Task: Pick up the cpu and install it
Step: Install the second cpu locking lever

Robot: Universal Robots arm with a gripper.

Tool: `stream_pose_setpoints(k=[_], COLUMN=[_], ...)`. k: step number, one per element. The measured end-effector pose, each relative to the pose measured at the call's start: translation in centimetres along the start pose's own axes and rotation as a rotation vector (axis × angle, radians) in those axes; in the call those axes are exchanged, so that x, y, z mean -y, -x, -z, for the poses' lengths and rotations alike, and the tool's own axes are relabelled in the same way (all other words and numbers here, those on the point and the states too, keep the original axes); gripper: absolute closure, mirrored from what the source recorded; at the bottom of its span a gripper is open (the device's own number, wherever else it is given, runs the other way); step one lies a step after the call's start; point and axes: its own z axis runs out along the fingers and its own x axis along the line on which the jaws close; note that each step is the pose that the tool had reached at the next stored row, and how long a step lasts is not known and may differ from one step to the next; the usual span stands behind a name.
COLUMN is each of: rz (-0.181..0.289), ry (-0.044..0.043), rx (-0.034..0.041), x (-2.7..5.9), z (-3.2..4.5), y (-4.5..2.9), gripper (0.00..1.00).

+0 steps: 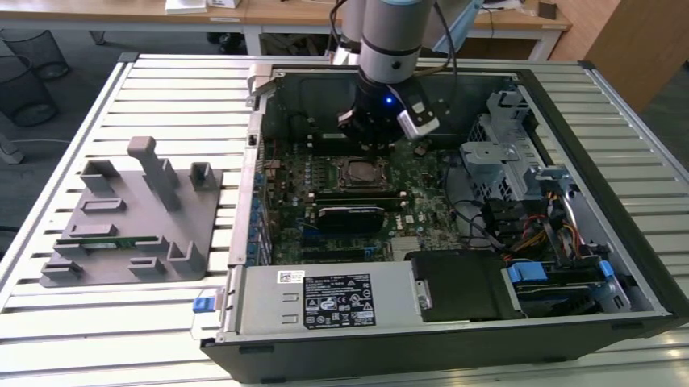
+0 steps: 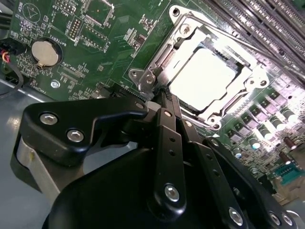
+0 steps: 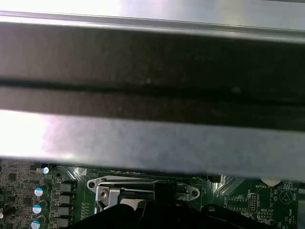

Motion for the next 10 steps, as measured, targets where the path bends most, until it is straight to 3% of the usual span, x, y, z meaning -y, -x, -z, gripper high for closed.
stream_pose_setpoints(k=[10], rz=[0.000], ry=[0.0001], rx=[0.0001], x=[0.85], z=[0.04], y=[-0.05], gripper=[0.89])
